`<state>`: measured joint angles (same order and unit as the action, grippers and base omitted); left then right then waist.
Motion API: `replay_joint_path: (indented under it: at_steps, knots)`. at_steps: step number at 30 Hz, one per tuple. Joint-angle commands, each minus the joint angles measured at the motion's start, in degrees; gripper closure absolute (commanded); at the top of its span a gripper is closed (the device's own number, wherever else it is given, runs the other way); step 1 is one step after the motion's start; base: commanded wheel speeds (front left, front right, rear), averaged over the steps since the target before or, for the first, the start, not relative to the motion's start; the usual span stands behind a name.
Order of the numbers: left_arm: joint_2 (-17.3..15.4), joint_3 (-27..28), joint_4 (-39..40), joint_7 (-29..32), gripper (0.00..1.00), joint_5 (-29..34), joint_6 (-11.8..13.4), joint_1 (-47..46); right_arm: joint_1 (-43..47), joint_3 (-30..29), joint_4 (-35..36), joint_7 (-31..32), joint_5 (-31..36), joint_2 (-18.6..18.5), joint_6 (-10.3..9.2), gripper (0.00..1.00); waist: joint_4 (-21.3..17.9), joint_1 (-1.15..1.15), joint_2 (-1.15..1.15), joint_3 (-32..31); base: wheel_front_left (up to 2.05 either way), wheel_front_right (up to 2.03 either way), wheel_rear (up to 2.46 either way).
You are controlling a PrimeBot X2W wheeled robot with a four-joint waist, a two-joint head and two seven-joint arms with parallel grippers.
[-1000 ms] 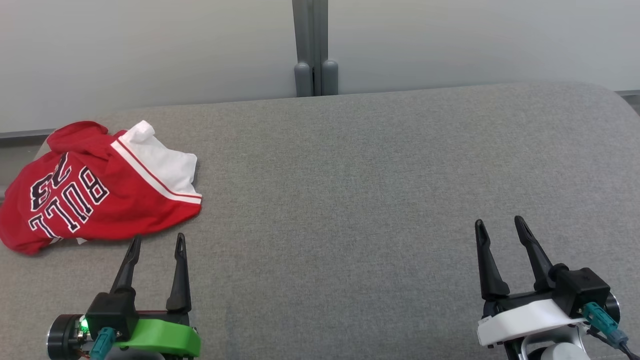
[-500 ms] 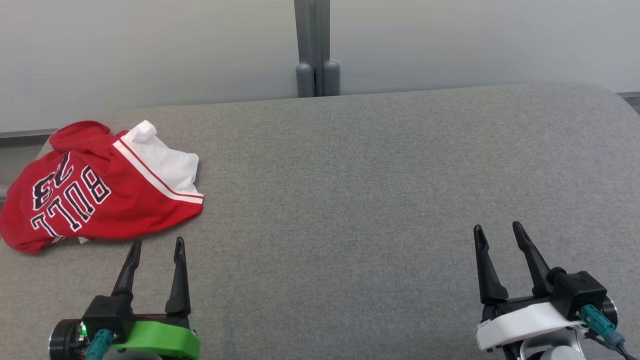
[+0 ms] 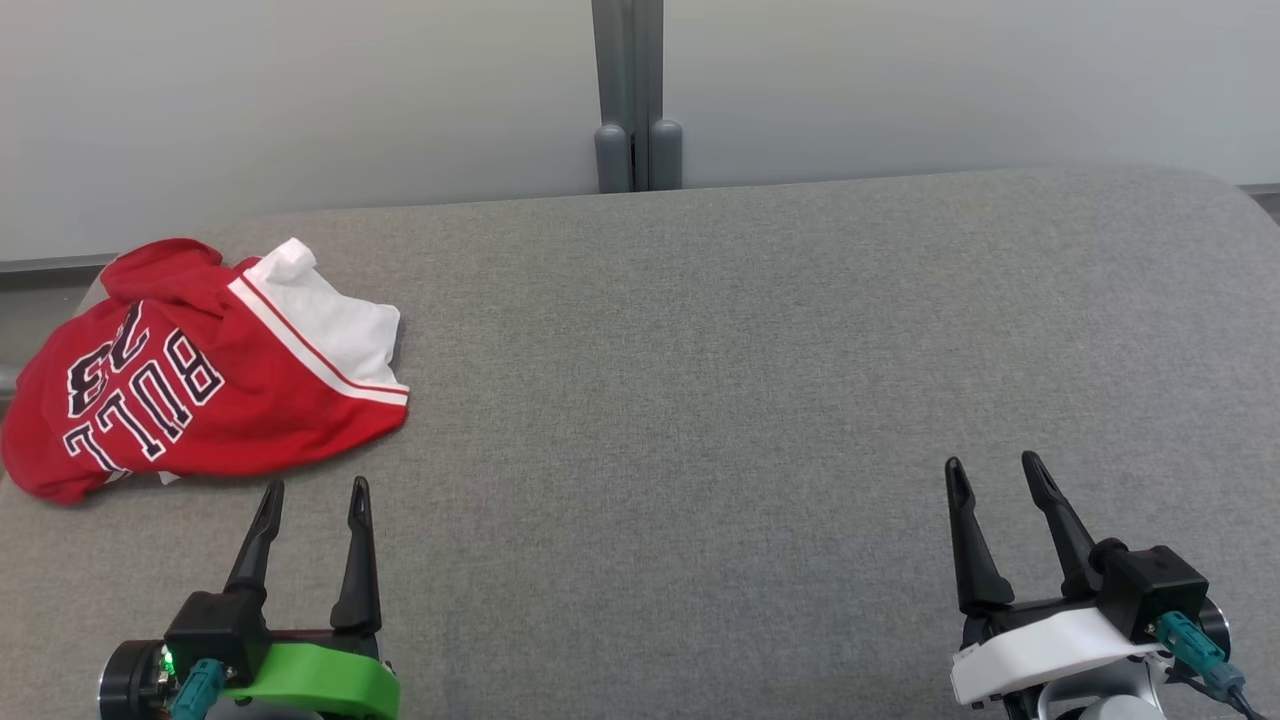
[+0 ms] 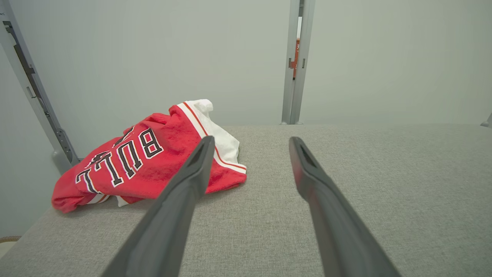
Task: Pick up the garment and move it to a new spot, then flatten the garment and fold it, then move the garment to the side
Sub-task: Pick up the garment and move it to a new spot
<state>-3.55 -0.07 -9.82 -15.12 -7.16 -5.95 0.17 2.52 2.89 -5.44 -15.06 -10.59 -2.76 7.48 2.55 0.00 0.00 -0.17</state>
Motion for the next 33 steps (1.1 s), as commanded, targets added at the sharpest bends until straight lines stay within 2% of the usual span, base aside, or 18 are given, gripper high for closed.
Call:
replay_joint_path:
  at_steps: [1,13,33]
  knots:
    - [-0.49,0.0,-0.17,-0.06,0.0,-0.39,0.33,-0.2,0.17,0.09,-0.18,-0.18,-0.33,-0.22,0.03,0.0,0.06,0.0,0.0,0.0,0.0,0.0,0.0]
    - [-1.2,1.3,-0.12,-0.06,0.0,-0.95,1.23,-0.63,-0.28,0.52,-0.96,-0.18,-0.59,-0.22,0.03,0.0,3.14,0.0,0.0,0.45,0.0,0.0,0.0]
    - [-2.79,1.85,-0.85,0.19,0.0,-1.82,2.71,-0.35,-0.72,1.25,-2.2,-0.18,-0.91,-0.22,0.03,0.0,17.86,0.0,0.0,1.08,0.0,0.0,0.0]
